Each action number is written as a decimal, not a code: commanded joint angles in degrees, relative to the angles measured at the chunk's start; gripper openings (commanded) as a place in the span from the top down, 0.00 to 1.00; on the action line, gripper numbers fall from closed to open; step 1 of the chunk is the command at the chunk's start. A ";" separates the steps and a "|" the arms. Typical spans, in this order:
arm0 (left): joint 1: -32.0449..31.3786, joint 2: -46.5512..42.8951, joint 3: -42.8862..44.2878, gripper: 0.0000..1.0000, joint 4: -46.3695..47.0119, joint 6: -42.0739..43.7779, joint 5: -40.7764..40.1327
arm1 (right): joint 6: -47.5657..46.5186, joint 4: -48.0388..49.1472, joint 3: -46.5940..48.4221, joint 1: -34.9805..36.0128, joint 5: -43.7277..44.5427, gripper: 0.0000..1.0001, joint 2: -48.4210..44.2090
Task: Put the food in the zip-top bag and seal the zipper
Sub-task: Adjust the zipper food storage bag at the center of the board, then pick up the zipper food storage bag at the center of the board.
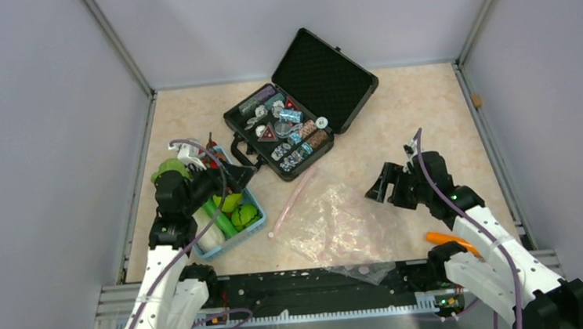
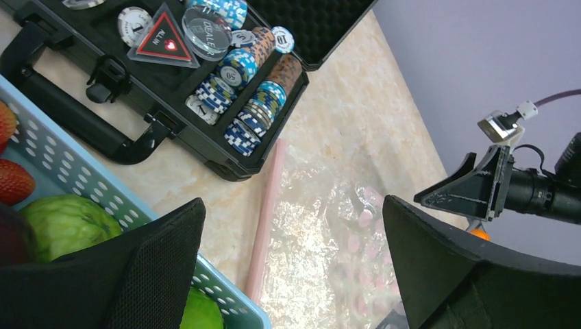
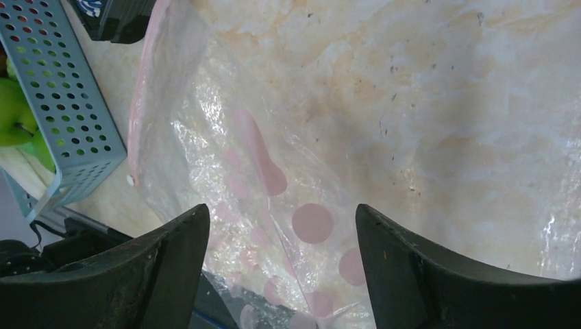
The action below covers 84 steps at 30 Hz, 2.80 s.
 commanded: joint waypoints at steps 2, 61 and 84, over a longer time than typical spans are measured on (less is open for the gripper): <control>0.13 0.62 0.64 0.01 3.43 1.41 4.60 | 1.56 -7.87 6.33 0.42 2.19 0.21 0.49; 0.12 2.68 3.66 0.01 -5.11 3.87 -2.15 | -11.55 5.00 25.86 3.90 2.37 0.32 17.95; 0.16 -12.64 1.21 0.01 -12.01 1.75 -18.74 | -0.26 4.90 28.79 40.78 32.21 0.42 45.70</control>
